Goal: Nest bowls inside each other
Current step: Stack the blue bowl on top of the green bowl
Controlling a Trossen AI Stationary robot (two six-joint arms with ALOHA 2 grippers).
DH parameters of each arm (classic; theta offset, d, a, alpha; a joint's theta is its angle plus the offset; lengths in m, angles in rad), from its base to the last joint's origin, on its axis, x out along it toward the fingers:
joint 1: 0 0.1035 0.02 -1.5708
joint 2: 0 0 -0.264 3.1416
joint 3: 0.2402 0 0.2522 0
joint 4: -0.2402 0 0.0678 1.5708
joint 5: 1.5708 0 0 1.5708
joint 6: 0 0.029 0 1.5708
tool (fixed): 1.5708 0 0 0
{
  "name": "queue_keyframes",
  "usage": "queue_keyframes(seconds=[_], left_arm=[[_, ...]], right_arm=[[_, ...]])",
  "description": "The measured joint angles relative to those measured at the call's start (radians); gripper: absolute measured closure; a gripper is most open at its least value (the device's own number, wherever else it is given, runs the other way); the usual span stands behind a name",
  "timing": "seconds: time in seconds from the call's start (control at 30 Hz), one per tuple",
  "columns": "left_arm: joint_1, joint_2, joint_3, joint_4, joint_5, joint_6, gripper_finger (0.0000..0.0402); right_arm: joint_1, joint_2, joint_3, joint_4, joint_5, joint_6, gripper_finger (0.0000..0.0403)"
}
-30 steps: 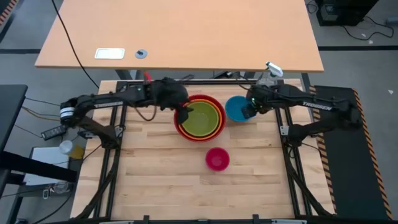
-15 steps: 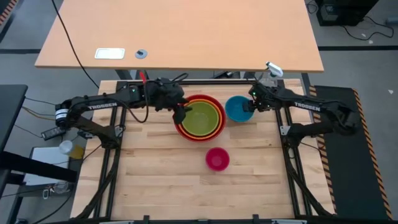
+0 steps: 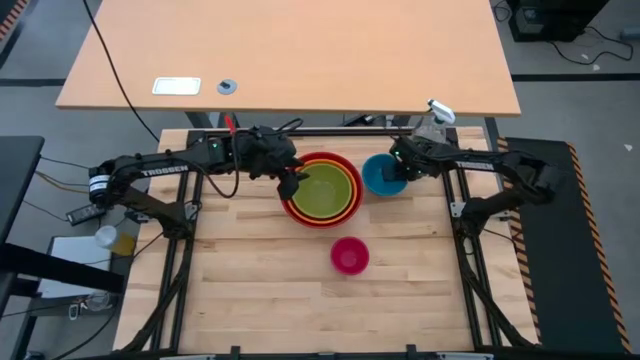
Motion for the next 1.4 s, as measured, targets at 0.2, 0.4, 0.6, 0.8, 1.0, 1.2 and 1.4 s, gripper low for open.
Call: queue_keyframes(seconds=[0.2, 0.4, 0.6, 0.8, 1.0, 1.2, 1.4], left_arm=[[0.0, 0.0, 0.0, -0.015, 0.0, -0.001, 0.0198], [0.0, -0.013, 0.0, -0.008, 0.008, -0.015, 0.0198], [-0.012, -0.07, 0.002, 0.064, 0.011, 0.003, 0.0198], [-0.002, -0.093, 0.0, 0.069, 0.008, 0.02, 0.0198], [0.007, -0.093, 0.0, 0.066, 0.006, 0.05, 0.0198], [0.015, -0.101, 0.0, 0.056, -0.009, 0.1, 0.0198], [0.004, -0.119, 0.0, -0.046, -0.126, 0.176, 0.0198]], right_arm=[[0.024, 0.037, 0.008, 0.096, -0.044, 0.019, 0.0386], [0.025, 0.037, 0.026, 0.08, -0.044, 0.025, 0.0384], [0.038, -0.024, 0.077, -0.017, 0.034, -0.028, 0.0387], [0.038, -0.111, 0.192, -0.17, 0.156, -0.09, 0.0388], [0.079, -0.19, 0.316, -0.249, 0.252, -0.104, 0.0388], [0.158, -0.202, 0.421, -0.153, 0.269, -0.128, 0.0382], [0.268, -0.105, 0.504, -0.01, 0.271, -0.18, 0.0382]])
